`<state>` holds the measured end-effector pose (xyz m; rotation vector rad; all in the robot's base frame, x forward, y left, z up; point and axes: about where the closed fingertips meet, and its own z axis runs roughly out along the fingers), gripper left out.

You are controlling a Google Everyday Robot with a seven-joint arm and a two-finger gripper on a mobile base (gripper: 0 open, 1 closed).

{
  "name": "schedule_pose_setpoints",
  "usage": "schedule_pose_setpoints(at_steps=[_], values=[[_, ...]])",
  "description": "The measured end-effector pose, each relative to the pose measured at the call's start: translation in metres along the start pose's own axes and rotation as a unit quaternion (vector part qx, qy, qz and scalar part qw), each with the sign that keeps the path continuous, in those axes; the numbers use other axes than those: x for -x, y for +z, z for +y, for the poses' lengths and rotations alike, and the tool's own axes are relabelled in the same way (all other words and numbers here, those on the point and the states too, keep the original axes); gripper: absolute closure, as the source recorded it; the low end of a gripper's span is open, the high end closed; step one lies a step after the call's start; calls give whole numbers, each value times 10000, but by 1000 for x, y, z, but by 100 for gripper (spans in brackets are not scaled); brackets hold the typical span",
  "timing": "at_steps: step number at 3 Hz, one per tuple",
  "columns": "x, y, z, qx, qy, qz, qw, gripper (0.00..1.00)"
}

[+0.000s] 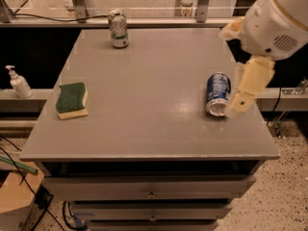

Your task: Pick sponge

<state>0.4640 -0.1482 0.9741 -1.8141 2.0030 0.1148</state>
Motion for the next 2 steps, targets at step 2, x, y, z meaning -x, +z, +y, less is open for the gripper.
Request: schedule_pose_setpoints(at_steps=[2], values=[[12,0,5,74,-4,-210,9998,0]])
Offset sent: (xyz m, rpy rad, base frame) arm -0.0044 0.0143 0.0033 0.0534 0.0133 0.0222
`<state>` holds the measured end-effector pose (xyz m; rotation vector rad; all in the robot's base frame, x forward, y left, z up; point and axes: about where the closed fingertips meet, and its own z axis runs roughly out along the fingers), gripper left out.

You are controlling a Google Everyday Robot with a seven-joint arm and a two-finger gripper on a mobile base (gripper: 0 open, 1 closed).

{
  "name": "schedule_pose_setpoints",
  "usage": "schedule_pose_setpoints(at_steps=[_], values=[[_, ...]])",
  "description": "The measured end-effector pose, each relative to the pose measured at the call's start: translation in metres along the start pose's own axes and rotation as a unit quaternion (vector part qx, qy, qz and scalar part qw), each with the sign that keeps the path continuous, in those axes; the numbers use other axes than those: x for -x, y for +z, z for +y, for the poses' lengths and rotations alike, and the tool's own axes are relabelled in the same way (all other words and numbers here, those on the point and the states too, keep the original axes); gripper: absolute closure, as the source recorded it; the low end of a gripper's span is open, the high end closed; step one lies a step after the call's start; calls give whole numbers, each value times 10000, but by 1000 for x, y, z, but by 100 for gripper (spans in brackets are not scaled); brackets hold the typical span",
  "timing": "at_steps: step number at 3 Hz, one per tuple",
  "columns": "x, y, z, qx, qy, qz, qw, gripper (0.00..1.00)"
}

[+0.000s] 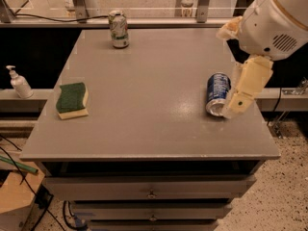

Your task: Pick sponge

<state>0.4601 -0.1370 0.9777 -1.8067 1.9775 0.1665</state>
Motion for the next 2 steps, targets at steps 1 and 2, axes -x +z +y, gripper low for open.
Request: schedule_pose_setpoints(at_steps=[1,2], values=[[29,10,-1,-32,-376,-239,9990,0],[77,32,-1,137,-917,-589,9939,0]])
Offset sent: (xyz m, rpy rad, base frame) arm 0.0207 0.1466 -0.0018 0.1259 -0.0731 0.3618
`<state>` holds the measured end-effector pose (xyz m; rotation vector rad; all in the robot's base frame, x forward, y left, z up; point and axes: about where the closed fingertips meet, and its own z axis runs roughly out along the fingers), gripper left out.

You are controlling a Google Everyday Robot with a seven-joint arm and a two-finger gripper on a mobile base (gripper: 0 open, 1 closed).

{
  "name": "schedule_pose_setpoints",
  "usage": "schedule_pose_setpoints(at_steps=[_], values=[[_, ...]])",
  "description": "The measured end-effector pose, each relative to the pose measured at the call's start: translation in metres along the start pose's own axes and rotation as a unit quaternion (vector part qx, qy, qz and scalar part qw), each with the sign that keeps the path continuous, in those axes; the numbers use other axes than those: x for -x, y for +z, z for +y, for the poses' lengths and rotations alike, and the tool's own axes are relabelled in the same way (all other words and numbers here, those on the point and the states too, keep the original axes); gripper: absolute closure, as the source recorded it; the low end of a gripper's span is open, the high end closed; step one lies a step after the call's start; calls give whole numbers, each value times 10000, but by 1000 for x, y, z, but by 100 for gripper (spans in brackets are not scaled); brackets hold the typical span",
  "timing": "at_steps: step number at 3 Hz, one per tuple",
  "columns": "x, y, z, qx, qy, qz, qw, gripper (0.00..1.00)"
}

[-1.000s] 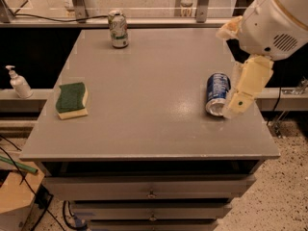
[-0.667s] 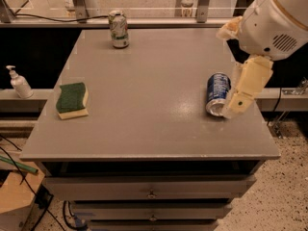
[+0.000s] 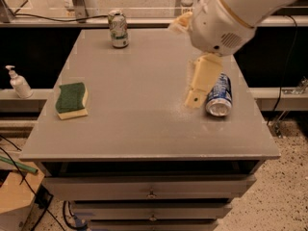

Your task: Pick sponge

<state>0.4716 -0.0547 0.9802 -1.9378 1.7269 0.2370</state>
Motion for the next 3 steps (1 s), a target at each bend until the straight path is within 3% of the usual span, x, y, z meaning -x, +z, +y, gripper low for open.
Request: schedule_pose_setpoints(at_steps=[1,2,3], values=[[45,31,-6,236,-437,-508,9975,0],[80,63,-17,507,-764,-835,9923,0],[84,68,-17,549,-796,-861,9916,0]])
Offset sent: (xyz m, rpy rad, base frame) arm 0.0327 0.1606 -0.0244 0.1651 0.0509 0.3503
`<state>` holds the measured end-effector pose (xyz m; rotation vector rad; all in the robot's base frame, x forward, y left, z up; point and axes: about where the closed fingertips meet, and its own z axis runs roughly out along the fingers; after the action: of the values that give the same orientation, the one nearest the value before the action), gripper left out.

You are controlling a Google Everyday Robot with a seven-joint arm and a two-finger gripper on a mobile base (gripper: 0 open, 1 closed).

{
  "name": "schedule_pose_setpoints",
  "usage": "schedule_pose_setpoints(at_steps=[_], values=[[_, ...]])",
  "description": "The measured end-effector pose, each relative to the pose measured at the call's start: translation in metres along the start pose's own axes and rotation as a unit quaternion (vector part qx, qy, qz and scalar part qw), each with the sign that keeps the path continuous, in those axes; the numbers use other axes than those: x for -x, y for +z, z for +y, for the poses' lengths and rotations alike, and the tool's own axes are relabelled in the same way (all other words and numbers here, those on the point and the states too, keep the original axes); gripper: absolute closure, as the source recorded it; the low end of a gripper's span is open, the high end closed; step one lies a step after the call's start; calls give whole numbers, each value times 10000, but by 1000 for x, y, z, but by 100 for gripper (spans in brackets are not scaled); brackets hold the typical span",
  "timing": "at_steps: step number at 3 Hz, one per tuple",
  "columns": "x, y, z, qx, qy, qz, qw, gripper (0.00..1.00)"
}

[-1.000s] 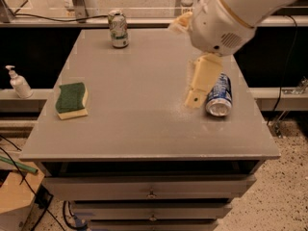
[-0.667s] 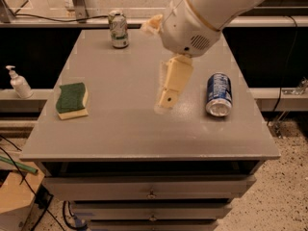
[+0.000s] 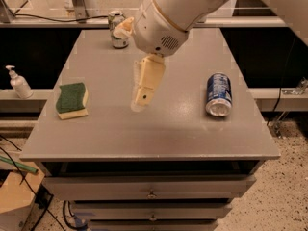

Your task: Pick sponge

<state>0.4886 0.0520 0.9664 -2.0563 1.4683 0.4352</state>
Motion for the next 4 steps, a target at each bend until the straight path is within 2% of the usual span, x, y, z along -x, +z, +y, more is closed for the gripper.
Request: schedule_pose_setpoints(at_steps=[1,2,4], values=[[1,0,2,-49,32,-67,10000,0],[11,21,-4,-67,2,-360,9993,0],[37,82,-38,163,-175,-991,9948,0]])
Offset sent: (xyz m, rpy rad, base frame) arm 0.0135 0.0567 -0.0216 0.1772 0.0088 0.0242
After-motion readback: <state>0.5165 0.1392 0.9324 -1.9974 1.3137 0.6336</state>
